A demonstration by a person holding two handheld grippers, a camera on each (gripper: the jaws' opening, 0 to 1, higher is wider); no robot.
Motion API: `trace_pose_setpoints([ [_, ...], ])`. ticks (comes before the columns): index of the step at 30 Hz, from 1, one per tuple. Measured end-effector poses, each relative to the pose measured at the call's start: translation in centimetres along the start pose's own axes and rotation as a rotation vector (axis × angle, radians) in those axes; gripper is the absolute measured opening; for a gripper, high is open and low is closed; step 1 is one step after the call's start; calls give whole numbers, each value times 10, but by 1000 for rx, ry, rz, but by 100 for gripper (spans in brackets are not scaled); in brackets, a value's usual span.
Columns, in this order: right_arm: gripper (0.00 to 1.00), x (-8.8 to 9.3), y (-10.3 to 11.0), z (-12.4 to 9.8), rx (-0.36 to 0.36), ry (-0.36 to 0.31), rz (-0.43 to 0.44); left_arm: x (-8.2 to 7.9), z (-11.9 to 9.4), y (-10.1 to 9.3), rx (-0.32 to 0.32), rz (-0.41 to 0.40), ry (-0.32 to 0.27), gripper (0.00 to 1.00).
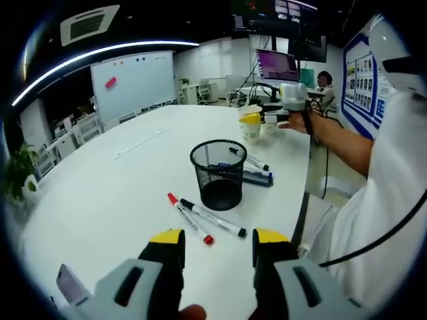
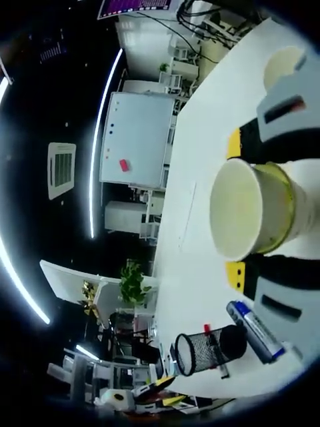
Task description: Place the scattered laser pointers and whiteboard markers into the pen holder and stack the scattered paper cups together
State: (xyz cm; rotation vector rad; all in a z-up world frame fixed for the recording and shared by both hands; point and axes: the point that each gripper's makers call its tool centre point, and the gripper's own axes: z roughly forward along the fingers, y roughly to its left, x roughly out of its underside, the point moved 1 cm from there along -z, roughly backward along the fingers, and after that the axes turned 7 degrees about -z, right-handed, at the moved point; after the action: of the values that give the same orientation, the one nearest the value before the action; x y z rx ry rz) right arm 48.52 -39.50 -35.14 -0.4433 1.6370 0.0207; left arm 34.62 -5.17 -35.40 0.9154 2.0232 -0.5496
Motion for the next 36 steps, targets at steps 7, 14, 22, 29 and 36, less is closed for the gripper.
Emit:
trace_pose_setpoints([
  [7,57,-4,1,-1,-4,-18,-3,0,0,-1,1,3,0,42],
  [14,61,-6,2,0,-5,-27,-16,-1,-1,1,-4,1,-2,42],
  [22,70,-5,-3,1,8,-17,-9,-1,-1,2,-4,1,1,42],
  [29,73,-10,-7,-2,28,-32,-18,-1,-1,1,-2,1,0,42],
  [36,74,-13,-7,-3,19,-50,35,-2,-2,1,-4,3,-3,42],
])
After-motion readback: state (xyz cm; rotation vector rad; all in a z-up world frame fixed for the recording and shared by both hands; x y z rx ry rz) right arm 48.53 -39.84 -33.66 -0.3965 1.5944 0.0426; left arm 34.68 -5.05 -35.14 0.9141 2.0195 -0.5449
